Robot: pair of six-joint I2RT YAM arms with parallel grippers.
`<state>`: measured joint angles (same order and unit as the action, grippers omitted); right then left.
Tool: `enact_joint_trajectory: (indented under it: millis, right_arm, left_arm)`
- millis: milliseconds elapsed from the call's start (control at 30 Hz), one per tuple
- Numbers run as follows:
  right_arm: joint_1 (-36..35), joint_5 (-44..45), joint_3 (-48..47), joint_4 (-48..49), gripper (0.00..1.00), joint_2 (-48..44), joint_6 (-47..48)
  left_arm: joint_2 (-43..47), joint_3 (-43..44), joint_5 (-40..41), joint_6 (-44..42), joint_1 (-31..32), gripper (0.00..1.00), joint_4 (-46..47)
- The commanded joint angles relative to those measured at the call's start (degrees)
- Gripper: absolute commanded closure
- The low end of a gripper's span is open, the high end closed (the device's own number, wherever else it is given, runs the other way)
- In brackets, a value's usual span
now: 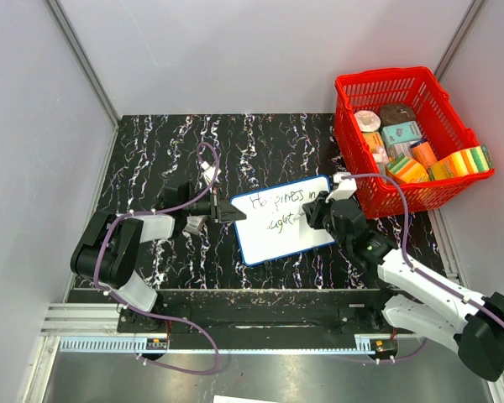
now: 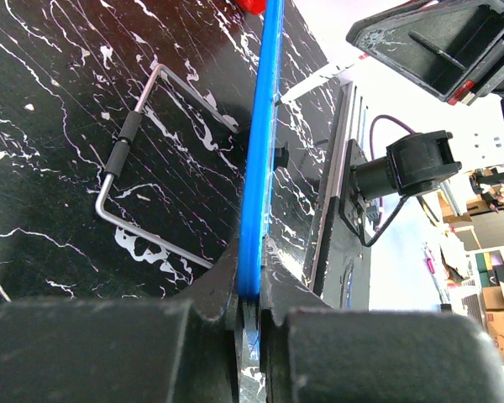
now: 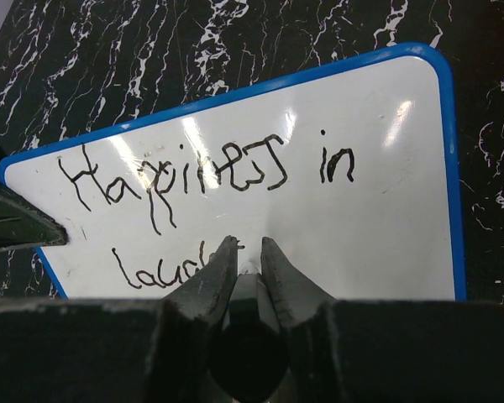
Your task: Write a sentence on the whiteboard
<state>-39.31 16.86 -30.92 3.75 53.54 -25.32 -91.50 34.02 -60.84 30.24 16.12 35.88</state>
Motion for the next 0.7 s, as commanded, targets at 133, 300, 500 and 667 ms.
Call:
enact_joint_trajectory:
  millis: [133,300,500,667]
  right_arm:
    - [0.3,2.5,-0.9,1.5,1.0,1.4,0.4]
    - [0.2,4.9,-1.0,0.0,1.0,0.4,0.4]
    - [0.2,7.8,-1.1,-0.1,1.0,-0.7,0.3]
    - [0.2,7.9,-1.6,0.5,1.0,-0.6,0.3]
  left_arm:
    - [0.0,0.2,6.8,-7.2,0.3,1.0,-2.1]
    - [0.1,0.2,6.8,-7.2,0.3,1.0,-2.0]
    - [0.0,0.2,6.7,-7.2,0.3,1.0,-2.0]
    - [-0.1,0.2,6.6,-7.2,0.3,1.0,-2.0]
